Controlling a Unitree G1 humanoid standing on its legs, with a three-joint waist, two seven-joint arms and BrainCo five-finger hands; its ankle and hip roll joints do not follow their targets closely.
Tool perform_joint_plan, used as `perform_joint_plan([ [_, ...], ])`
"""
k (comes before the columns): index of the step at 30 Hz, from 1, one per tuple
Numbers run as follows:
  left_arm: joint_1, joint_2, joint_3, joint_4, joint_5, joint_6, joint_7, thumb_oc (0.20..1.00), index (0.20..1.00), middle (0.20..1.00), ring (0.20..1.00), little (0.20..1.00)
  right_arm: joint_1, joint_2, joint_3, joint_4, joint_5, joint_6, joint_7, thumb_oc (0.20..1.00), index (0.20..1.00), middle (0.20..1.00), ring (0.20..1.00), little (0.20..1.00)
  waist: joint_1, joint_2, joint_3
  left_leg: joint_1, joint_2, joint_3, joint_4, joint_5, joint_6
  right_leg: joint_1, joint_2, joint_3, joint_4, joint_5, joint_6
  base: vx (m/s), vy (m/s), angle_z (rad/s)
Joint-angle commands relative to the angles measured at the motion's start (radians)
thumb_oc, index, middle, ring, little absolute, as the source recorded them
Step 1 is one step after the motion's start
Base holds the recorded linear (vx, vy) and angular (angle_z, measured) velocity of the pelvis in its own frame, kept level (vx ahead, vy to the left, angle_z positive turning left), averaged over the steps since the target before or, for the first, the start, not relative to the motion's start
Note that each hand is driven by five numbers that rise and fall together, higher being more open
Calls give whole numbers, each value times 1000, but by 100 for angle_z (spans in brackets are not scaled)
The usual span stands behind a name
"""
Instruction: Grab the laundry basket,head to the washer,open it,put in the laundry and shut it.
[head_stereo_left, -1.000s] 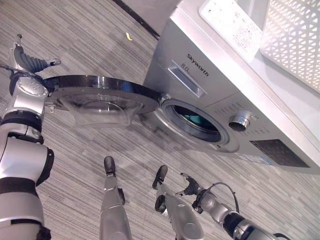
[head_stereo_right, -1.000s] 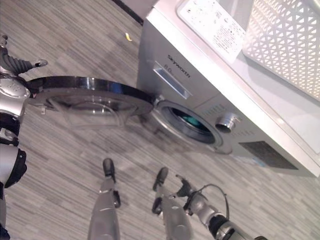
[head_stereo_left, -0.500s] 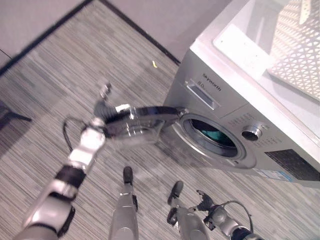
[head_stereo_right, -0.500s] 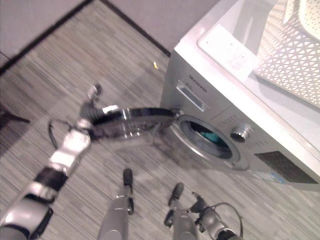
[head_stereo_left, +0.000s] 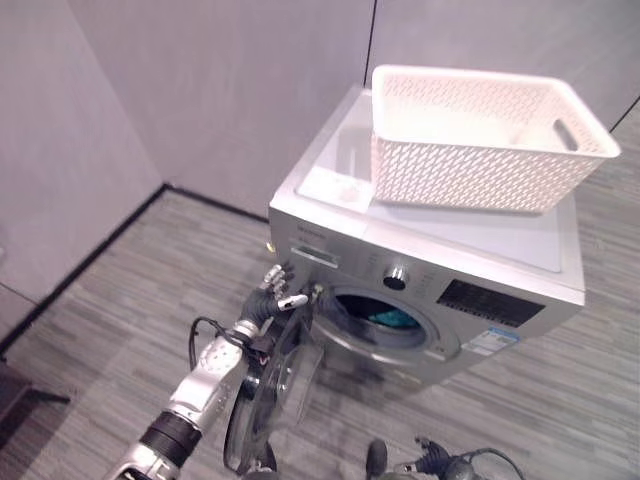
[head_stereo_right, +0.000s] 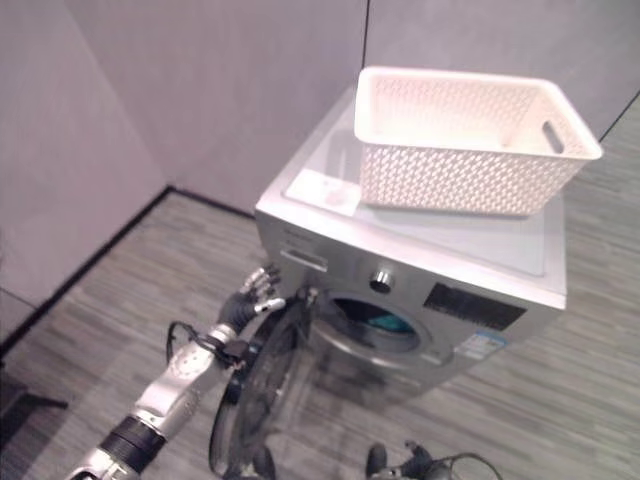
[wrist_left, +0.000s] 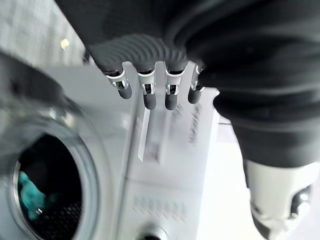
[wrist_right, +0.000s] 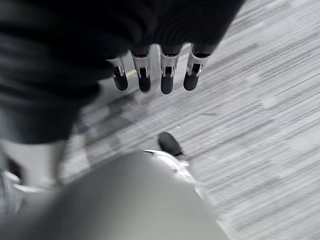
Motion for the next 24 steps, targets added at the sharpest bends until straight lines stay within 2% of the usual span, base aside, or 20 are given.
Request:
perform_joint_plan([
  [1,-55,-4,11,10,13,-6,-33,1000,1000,1000,1000,1000,135,27,67,92,-151,62,125,1000,1000,1000,1000,1000,27,38,33,-58,21,-7,72,34,-2,15,-12,-86,9,-98,17,-143,-50,15],
  [2,-47,-15,15,8,12,-7,-37,1000,1000,1000,1000,1000,149,11,32,105,-135,63,102,1000,1000,1000,1000,1000,25,53,34,-64,22,-20,67,48,-7,14,-10,-88,9,-104,15,-207,-12,9],
  [3,-42,-39,10,8,0,-9,-29,1000,1000,1000,1000,1000,141,-33,-51,104,-70,67,56,1000,1000,1000,1000,1000,26,84,52,-118,27,-93,68,158,-42,-2,-8,-84,9,-115,7,-207,-15,5],
  [4,-43,-41,9,9,0,-9,-29,1000,1000,1000,1000,1000,141,-34,-52,104,-70,67,56,1000,1000,1000,1000,1000,24,86,51,-121,27,-97,67,160,-43,-4,-7,-87,9,-115,6,-250,-2,11],
  [6,-71,-57,-11,22,5,-5,-17,1000,1000,1000,1000,1000,127,-49,-93,95,-38,71,28,1000,1000,1000,1000,1000,15,80,72,-184,14,-145,69,198,-67,-15,-28,-125,9,-114,-3,-249,-55,17],
  [7,-73,-59,-8,21,9,-2,-18,1000,1000,1000,1000,1000,108,-51,-98,76,-16,67,18,1000,1000,1000,1000,1000,14,69,81,-199,14,-176,110,184,-63,-31,-34,-120,9,-112,-5,-216,-63,39],
  [8,-73,-59,-8,21,9,-2,-19,1000,1000,1000,1000,1000,107,-51,-98,76,-16,67,18,1000,1000,1000,1000,1000,14,69,80,-199,14,-176,110,184,-63,-32,-34,-121,9,-112,-5,-287,-86,38],
  [9,-57,-63,4,28,28,9,-15,1000,1000,1000,1000,1000,92,-58,-107,52,27,55,10,1000,1000,1000,1000,1000,5,44,85,-174,18,-206,225,124,-45,-52,-48,-113,9,-91,-6,-255,-84,27],
  [10,-49,-62,16,30,59,18,-10,1000,1000,1000,1000,1000,84,-56,-115,39,57,48,7,1000,1000,1000,1000,1000,-4,25,83,-150,46,-193,315,96,-40,-60,-57,-110,9,-78,-11,-256,-84,-17],
  [11,-48,-61,16,30,59,18,-10,1000,1000,1000,1000,1000,84,-55,-114,39,58,48,7,1000,1000,1000,1000,1000,-2,27,85,-151,49,-192,323,91,-41,-59,-55,-109,9,-78,-11,-168,-37,-44],
  [12,-9,-53,57,23,99,31,-2,1000,1000,1000,1000,1000,82,-51,-128,16,99,40,12,1000,1000,1000,1000,1000,-4,7,72,-92,76,-175,439,64,-33,-77,-61,-97,9,-58,-10,-99,5,-49],
  [14,39,-45,110,50,142,45,14,1000,1000,1000,1000,1000,87,-53,-147,-30,140,30,24,1000,1000,1000,1000,1000,-11,-4,47,-4,78,-174,501,54,-41,-99,-64,-85,9,-28,0,-125,53,-50],
  [15,58,-38,141,67,170,43,25,1000,1000,1000,1000,1000,93,-54,-162,-61,160,27,35,1000,1000,1000,1000,1000,-21,-2,36,52,73,-179,470,45,-42,-111,-58,-85,9,-8,9,-253,129,-46],
  [16,68,-29,182,117,263,35,45,1000,1000,1000,1000,1000,109,-53,-178,-96,182,19,48,1000,1000,1000,1000,1000,-36,3,21,134,42,-188,365,-13,-38,-144,-54,-100,12,19,25,-206,105,-50],
  [17,68,-29,182,118,263,35,45,1000,1000,1000,1000,1000,109,-53,-177,-96,182,19,48,1000,1000,1000,1000,1000,-38,-1,19,133,37,-188,360,-8,-36,-146,-58,-99,10,22,25,-305,113,-45],
  [18,53,-21,189,160,320,38,59,1000,1000,1000,1000,1000,123,-50,-180,-110,182,19,53,1000,1000,1000,1000,1000,-47,2,20,157,36,-182,307,-51,-31,-162,-68,-119,22,40,32,-243,64,-34],
  [19,33,-17,202,190,354,32,75,1000,1000,1000,1000,1000,129,-47,-184,-121,185,20,54,1000,1000,1000,1000,1000,-55,1,23,164,34,-167,270,-97,-22,-172,-81,-131,31,49,35,-357,103,12],
  [22,-6,-2,239,183,420,11,118,1000,1000,1000,1000,1000,150,-17,-201,-101,185,23,48,1000,1000,1000,1000,1000,-64,-3,23,158,11,-153,222,-185,-7,-199,-141,-179,48,95,56,-324,155,75],
  [24,-8,5,261,134,439,-4,119,1000,1000,1000,1000,1000,171,7,-194,-84,170,27,56,1000,1000,1000,1000,1000,-56,-11,32,151,-26,-162,210,-270,14,-209,-177,-200,39,120,73,-301,262,91],
])
